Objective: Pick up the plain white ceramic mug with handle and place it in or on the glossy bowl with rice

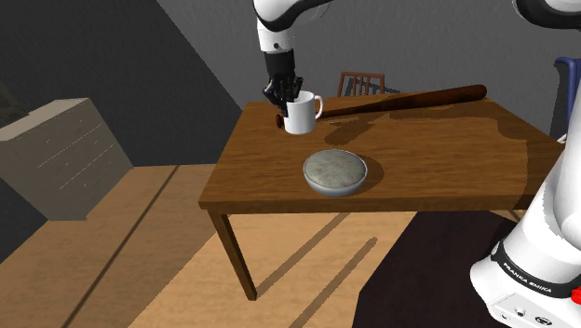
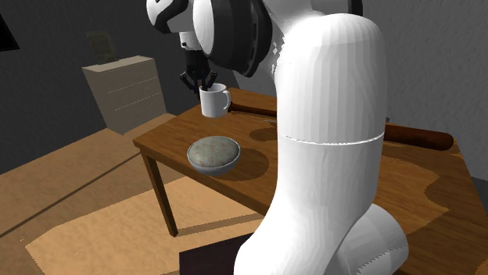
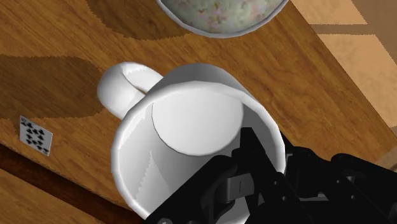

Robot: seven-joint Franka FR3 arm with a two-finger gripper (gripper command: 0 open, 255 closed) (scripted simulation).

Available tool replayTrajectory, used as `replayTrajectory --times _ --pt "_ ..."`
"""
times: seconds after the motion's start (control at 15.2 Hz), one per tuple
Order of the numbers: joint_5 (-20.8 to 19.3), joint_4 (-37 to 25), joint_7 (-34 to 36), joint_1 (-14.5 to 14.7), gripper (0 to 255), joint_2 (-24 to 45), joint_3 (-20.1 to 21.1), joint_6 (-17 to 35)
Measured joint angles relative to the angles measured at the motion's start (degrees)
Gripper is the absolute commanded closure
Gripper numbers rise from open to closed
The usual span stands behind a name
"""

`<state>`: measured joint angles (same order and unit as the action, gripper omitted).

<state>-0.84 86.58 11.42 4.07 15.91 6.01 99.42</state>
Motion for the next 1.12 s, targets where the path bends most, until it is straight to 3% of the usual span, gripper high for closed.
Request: replayTrajectory --times 0.46,1.12 --pt "-0.02 -5.32 0.00 0.07 255 0.27 0.02 -5.06" --pt "2.43 17.83 2.37 1.20 255 -20.56 1.47 -2.60"
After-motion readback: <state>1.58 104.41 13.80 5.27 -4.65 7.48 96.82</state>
